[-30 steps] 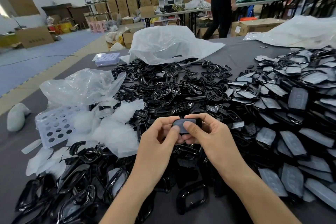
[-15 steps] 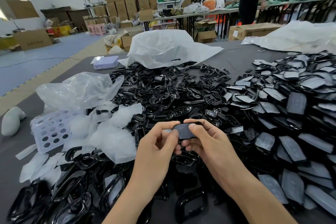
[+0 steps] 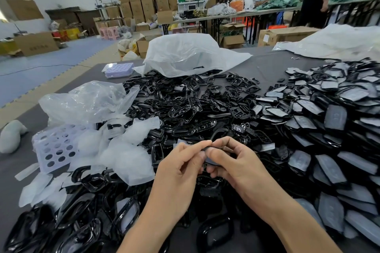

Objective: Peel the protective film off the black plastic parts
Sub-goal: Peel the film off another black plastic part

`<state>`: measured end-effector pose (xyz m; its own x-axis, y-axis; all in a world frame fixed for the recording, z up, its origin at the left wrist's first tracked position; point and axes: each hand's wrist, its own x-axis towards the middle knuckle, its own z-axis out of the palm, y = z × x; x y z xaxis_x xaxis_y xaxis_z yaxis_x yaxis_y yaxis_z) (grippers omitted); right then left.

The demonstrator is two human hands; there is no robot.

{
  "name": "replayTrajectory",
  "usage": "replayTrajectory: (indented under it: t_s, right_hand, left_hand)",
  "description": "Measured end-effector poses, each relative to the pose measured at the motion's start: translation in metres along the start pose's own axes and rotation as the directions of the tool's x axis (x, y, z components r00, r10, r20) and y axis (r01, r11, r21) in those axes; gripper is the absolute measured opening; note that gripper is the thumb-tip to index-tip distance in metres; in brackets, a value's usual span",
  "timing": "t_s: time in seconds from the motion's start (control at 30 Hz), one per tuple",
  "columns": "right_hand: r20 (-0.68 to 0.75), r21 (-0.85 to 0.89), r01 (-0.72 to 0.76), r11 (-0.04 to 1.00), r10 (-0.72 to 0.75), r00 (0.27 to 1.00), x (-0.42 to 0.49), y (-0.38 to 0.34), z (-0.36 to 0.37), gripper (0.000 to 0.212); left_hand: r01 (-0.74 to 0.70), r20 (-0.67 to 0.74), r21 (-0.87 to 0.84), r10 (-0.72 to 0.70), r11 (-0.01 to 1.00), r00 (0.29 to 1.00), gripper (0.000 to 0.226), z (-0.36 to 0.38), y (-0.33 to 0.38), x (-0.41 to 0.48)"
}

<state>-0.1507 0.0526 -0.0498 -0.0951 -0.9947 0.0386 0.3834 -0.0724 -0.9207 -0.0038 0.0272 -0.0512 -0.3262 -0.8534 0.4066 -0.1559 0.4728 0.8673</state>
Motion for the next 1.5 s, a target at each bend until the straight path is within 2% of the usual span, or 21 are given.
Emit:
replayTrajectory:
  t_s: [0.13,0.23,0.3,0.43,0.57,0.67,0.73,0.8,0.93,1.03,1.1,1.23,1.33,1.43,1.5]
  right_hand:
    - [-0.024,-0.01,0.032,0.999,-0.032,0.999,0.0,-0.004,0.0,0.015]
    - [-0.085,0.007,0.055,0.998,-0.054,0.995,0.001,-0.004,-0.004,0.036]
    - [-0.094,0.021,0.049,0.999,-0.047,0.995,-0.001,-0.004,-0.003,0.041]
    - [-0.162,0.076,0.056,0.996,-0.044,0.986,-0.001,-0.005,-0.002,0.041]
    - [-0.222,0.092,0.037,0.995,-0.015,0.975,-0.001,-0.006,-0.004,0.028]
    - [-0.232,0.114,0.037,0.993,-0.01,0.973,-0.001,-0.009,-0.007,0.03]
    - [-0.216,0.127,0.044,0.991,-0.016,0.976,0.0,-0.009,-0.008,0.035]
    - [-0.211,0.132,0.038,0.99,-0.009,0.978,0.001,-0.008,-0.009,0.04]
    - [-0.162,0.124,-0.001,0.992,0.021,0.986,0.001,-0.009,-0.007,0.042]
    - [-0.091,0.077,-0.013,0.997,0.02,0.996,-0.002,-0.006,-0.001,0.035]
    - [-0.061,-0.01,0.009,1.0,-0.009,0.998,-0.004,-0.003,0.003,0.03]
    - [0.007,-0.196,0.04,0.98,-0.04,0.999,-0.012,-0.002,0.006,0.011]
    - [0.041,-0.283,0.027,0.959,-0.015,0.999,-0.02,0.0,0.003,0.021]
    - [-0.011,-0.36,0.044,0.932,-0.052,0.999,-0.023,-0.011,-0.008,0.024]
    - [-0.11,-0.347,0.129,0.929,-0.177,0.978,-0.018,-0.039,-0.027,0.025]
  left_hand:
    - [-0.148,0.136,0.083,0.136,0.985,0.981,0.039,-0.001,0.002,-0.005]
    - [-0.203,0.083,0.227,0.189,0.952,0.978,0.038,0.0,0.004,-0.006]
    - [-0.281,0.103,0.349,0.262,0.894,0.96,0.035,0.001,0.005,-0.007]
    - [-0.373,0.204,0.453,0.313,0.81,0.927,0.032,0.004,0.005,-0.01]
    - [-0.454,0.353,0.479,0.308,0.752,0.883,0.034,0.014,0.01,-0.016]
    - [-0.477,0.362,0.475,0.329,0.74,0.872,0.039,0.017,0.012,-0.018]
    - [-0.452,0.293,0.443,0.352,0.774,0.889,0.038,0.014,0.012,-0.017]
    - [-0.36,0.145,0.368,0.329,0.858,0.933,0.033,0.01,0.01,-0.016]
    - [-0.082,-0.089,0.165,0.098,0.983,0.991,0.019,0.008,0.007,-0.012]
    - [0.071,-0.075,0.025,-0.069,0.997,0.995,0.02,0.007,0.006,-0.007]
    - [0.093,-0.088,-0.014,-0.094,0.996,0.992,0.007,0.007,0.004,-0.003]
    - [0.127,-0.191,-0.012,-0.127,0.992,0.973,0.013,-0.003,-0.004,0.003]
    - [0.137,-0.194,-0.033,-0.141,0.99,0.971,0.015,-0.004,-0.007,0.003]
    - [0.107,-0.139,-0.061,-0.115,0.992,0.984,0.018,0.003,-0.002,-0.003]
    - [0.028,-0.099,-0.002,-0.028,1.0,0.995,0.018,0.007,0.004,-0.011]
